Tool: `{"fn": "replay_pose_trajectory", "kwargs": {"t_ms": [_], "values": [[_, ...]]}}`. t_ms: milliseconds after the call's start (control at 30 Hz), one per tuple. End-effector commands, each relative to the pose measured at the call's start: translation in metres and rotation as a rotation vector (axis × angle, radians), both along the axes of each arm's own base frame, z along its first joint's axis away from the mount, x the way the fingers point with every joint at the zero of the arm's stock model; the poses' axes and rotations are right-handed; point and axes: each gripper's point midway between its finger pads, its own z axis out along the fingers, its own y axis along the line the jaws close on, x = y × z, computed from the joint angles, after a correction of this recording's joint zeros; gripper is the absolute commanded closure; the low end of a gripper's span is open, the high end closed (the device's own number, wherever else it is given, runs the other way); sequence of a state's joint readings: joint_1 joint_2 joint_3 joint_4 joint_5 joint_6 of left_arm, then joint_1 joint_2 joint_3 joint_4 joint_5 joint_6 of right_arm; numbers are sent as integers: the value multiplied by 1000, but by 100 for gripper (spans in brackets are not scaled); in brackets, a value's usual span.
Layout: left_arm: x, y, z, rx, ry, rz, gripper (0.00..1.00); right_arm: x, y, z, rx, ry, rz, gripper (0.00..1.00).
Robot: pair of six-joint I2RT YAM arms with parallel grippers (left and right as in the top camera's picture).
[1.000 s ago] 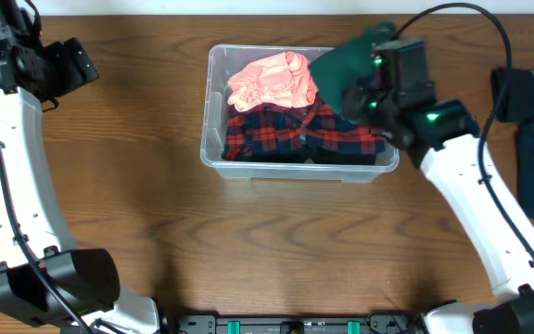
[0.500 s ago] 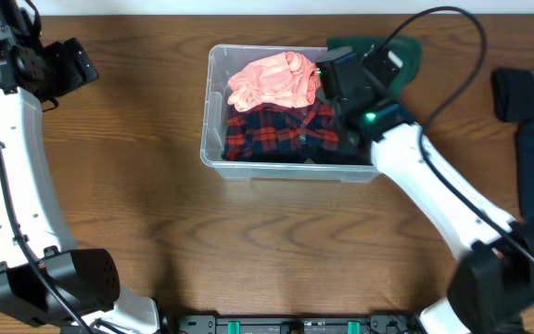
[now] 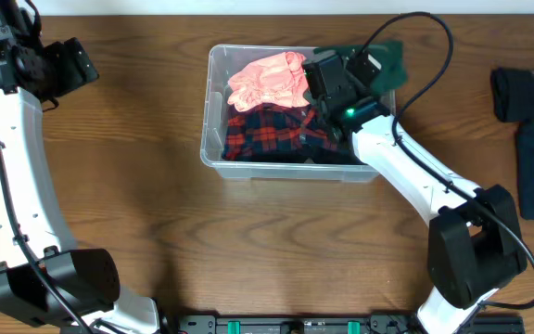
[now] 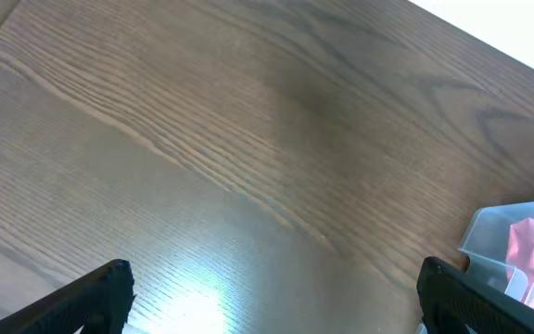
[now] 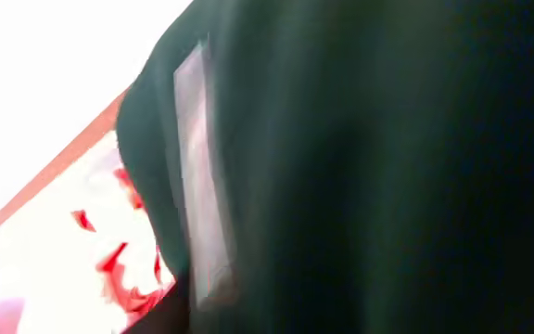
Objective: Pack container
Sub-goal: 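Carry the green garment with the right gripper into the bin's right side, then open the right gripper and withdraw it from the bin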
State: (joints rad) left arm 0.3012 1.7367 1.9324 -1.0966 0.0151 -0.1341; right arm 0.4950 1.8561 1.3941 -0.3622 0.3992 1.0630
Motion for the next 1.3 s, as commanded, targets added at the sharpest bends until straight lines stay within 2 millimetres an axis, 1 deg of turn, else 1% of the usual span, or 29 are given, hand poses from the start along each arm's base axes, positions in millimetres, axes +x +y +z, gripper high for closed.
{"fn": "replay_pose_trajectory", "kwargs": {"t_ms": [0,33,67,133,233,367,400,433,500,533,600,700,767,867,933,967,1000,1067,1100,1233,1267], "values": [[-1,3,0,7,5,7,2,2,14,6,-37,-9,105,15],[-1,3,0,7,5,7,2,2,18,6,-43,-5,141,7],[-1,3,0,7,5,7,2,1,22,6,-46,0,177,1],[-1,3,0,7,5,7,2,-1,29,10,-54,5,243,1],[-1,3,0,7,5,7,2,-5,34,19,-55,12,283,1],[-1,3,0,7,5,7,2,-11,47,50,-92,-19,405,1],[-1,3,0,7,5,7,2,-15,50,63,-122,-31,451,1],[-1,3,0,7,5,7,2,-18,54,70,-153,-42,502,1],[-1,3,0,7,5,7,2,-25,63,93,-256,-89,667,1],[-1,3,0,7,5,7,2,-28,63,104,-279,-111,694,1],[-1,3,0,7,5,7,2,-30,60,119,-295,-144,705,1],[-1,3,0,7,5,7,2,-33,53,133,-317,-174,713,1],[-1,3,0,7,5,7,2,-34,51,134,-334,-173,722,1],[-1,3,0,7,5,7,2,-33,45,130,-368,-157,723,1],[-1,3,0,7,5,7,2,-29,33,126,-423,-137,691,1],[-1,3,0,7,5,7,2,-26,25,123,-456,-123,660,2],[-1,3,0,7,5,7,2,-22,16,120,-484,-106,627,6],[-1,3,0,7,5,7,2,-16,1,113,-529,-78,596,18],[-1,3,0,7,5,7,2,-13,-5,110,-537,-67,585,28],[-1,3,0,7,5,7,2,-1,-30,94,-532,-16,541,75],[-1,3,0,7,5,7,2,2,-35,88,-528,0,536,90]]}}
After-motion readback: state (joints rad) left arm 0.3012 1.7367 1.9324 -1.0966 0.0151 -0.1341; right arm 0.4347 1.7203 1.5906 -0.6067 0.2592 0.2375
